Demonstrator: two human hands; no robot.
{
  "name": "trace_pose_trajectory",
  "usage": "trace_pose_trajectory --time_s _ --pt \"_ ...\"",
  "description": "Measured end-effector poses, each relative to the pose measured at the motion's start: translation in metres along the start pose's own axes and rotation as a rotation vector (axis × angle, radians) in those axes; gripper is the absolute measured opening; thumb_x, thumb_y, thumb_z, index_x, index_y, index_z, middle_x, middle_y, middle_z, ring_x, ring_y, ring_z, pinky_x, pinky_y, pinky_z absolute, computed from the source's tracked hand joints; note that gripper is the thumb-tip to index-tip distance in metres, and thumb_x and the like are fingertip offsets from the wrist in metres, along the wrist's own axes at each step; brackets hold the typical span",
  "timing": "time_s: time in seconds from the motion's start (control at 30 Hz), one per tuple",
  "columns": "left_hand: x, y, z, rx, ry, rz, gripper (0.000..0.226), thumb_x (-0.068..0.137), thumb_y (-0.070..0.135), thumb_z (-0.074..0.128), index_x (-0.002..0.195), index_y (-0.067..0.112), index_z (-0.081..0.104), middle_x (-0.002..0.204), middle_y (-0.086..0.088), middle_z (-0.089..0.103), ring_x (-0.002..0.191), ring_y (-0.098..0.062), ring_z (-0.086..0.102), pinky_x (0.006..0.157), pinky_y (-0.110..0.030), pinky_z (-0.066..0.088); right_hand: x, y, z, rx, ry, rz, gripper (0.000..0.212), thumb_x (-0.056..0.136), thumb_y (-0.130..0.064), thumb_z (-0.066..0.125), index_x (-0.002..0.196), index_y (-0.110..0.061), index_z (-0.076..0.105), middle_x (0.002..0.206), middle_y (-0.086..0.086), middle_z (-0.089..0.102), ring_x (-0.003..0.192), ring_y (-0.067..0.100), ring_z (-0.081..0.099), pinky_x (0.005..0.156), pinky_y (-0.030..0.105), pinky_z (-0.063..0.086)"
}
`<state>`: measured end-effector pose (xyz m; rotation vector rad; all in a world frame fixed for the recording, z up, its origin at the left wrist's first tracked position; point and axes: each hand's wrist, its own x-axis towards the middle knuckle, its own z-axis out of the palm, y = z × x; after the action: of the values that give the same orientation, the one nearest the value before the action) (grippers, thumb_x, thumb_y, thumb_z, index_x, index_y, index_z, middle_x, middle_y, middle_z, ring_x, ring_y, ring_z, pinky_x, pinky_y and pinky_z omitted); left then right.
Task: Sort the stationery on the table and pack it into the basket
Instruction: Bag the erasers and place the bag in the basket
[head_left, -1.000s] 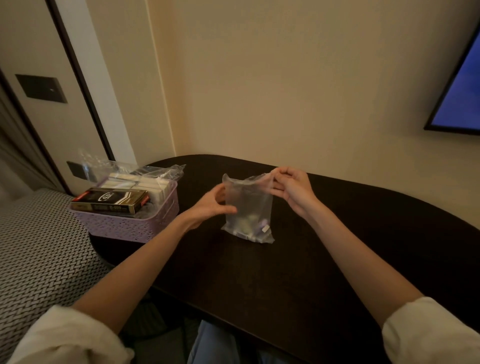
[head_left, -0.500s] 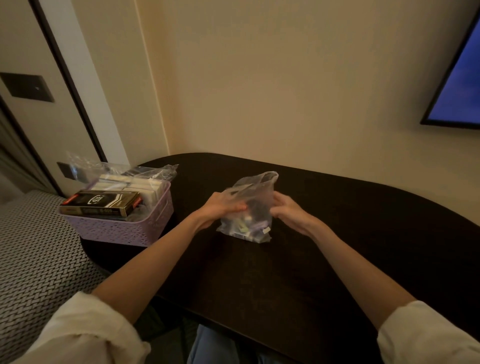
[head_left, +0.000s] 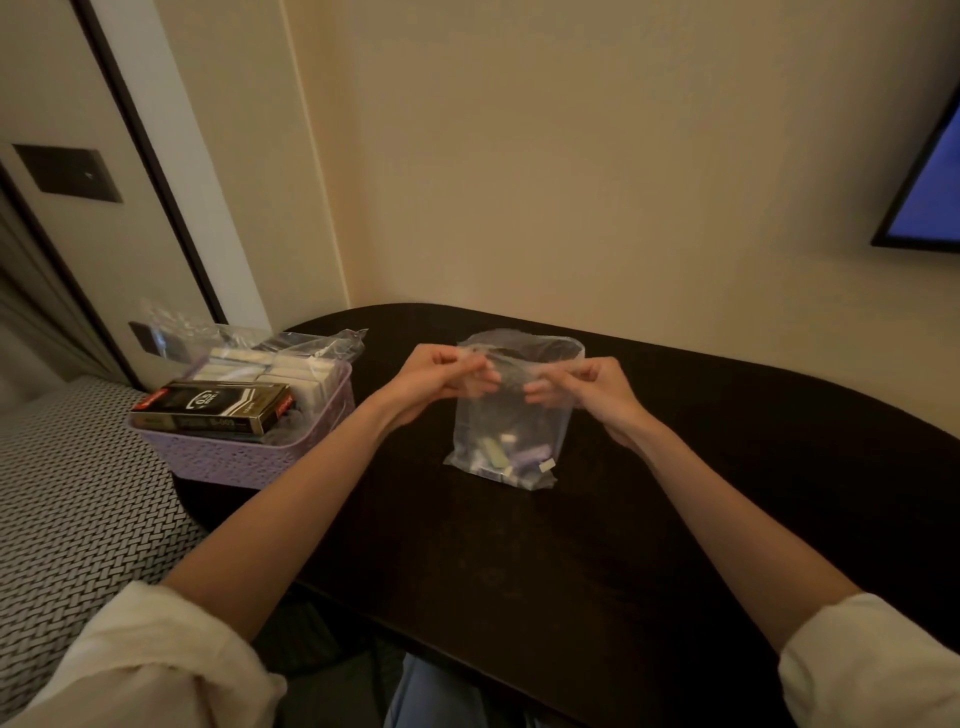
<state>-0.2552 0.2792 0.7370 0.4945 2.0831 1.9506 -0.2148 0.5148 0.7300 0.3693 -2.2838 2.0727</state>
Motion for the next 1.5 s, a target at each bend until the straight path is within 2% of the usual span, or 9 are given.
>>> trace_pose_trajectory --time_s 0.5,0.7,0.83,0.97,1.07,1.2,1.3,1.4,1.5 --pt "0.014 0.011 -0.014 0.161 0.002 0.086 0.021 0.085 0.007 0.066 0.106 0.003 0.069 0.100 -0.012 0.073 0.091 -0.024 0.071 0.075 -0.028 0.059 0.008 -0.002 -0.032 -0.004 -0.104 0.098 0.029 0.093 -0.011 0.055 0.121 -0.007 0.063 0.110 0.010 0.071 0.106 0.020 0.067 0.090 0.033 0.055" --pt "0.012 0.010 -0.017 0.170 0.028 0.060 0.013 0.088 0.000 0.059 0.086 0.007 0.071 0.091 -0.008 0.071 0.090 -0.021 0.070 0.078 -0.028 0.058 0.002 -0.005 -0.030 -0.101 -0.035 0.010 0.016 0.089 -0.004 0.061 0.097 -0.009 0.074 0.100 0.009 0.073 0.099 0.019 0.069 0.083 0.030 0.057" --pt "0.009 0.005 -0.017 0.209 0.051 0.049 0.021 0.090 -0.005 0.053 0.079 0.005 0.068 0.090 -0.008 0.068 0.093 -0.020 0.068 0.081 -0.029 0.057 -0.001 -0.006 -0.027 -0.185 -0.010 0.013 0.024 0.089 0.006 0.054 0.084 -0.006 0.075 0.096 0.009 0.072 0.097 0.017 0.066 0.078 0.025 0.054" --pt "0.005 0.004 -0.015 0.210 0.074 0.070 0.031 0.092 -0.002 0.044 0.073 0.005 0.067 0.087 -0.012 0.066 0.089 -0.019 0.065 0.085 -0.031 0.053 -0.003 -0.005 -0.014 -0.305 0.089 -0.047 0.010 0.084 -0.009 0.069 0.076 -0.010 0.076 0.082 0.002 0.073 0.084 0.006 0.067 0.082 0.022 0.051" --pt "0.006 0.005 -0.012 0.317 0.156 0.123 0.026 0.092 0.005 0.054 0.071 0.007 0.070 0.082 -0.005 0.068 0.085 -0.008 0.065 0.082 -0.022 0.051 0.000 -0.001 -0.008 -0.398 0.142 -0.109 0.004 0.077 -0.015 0.078 0.077 -0.016 0.074 0.078 -0.001 0.072 0.075 0.004 0.066 0.078 0.021 0.051" --pt "0.007 0.008 -0.011 0.419 0.127 0.135 0.007 0.081 0.007 0.073 0.085 0.013 0.072 0.089 -0.002 0.072 0.082 -0.002 0.067 0.075 -0.015 0.053 0.000 0.005 -0.007 -0.358 0.210 -0.118 0.026 0.075 -0.006 0.079 0.094 -0.008 0.061 0.082 -0.003 0.061 0.070 0.001 0.058 0.065 0.016 0.049" --pt "0.006 0.007 -0.010 0.429 0.140 0.161 0.017 0.076 0.004 0.077 0.089 0.011 0.069 0.093 -0.001 0.070 0.083 -0.004 0.068 0.076 -0.015 0.053 -0.005 0.010 -0.005 -0.270 0.231 -0.035 0.037 0.080 -0.009 0.075 0.112 -0.009 0.057 0.092 0.001 0.065 0.083 0.007 0.063 0.076 0.020 0.054" --pt "0.005 0.005 -0.008 0.421 0.181 0.168 0.027 0.075 0.003 0.078 0.097 0.013 0.065 0.092 0.001 0.068 0.081 -0.002 0.067 0.075 -0.016 0.054 -0.009 0.015 -0.004 -0.289 0.149 0.002 0.021 0.088 -0.014 0.067 0.109 -0.013 0.067 0.100 0.000 0.068 0.097 0.012 0.064 0.087 0.029 0.053" --pt "0.004 0.002 -0.007 0.393 0.221 0.172 0.036 0.076 0.006 0.077 0.108 0.013 0.061 0.091 0.000 0.069 0.083 -0.005 0.069 0.076 -0.018 0.055 -0.011 0.017 -0.004 -0.352 0.077 -0.037 0.010 0.092 -0.013 0.060 0.093 -0.015 0.070 0.090 -0.004 0.066 0.090 0.003 0.062 0.084 0.022 0.049"
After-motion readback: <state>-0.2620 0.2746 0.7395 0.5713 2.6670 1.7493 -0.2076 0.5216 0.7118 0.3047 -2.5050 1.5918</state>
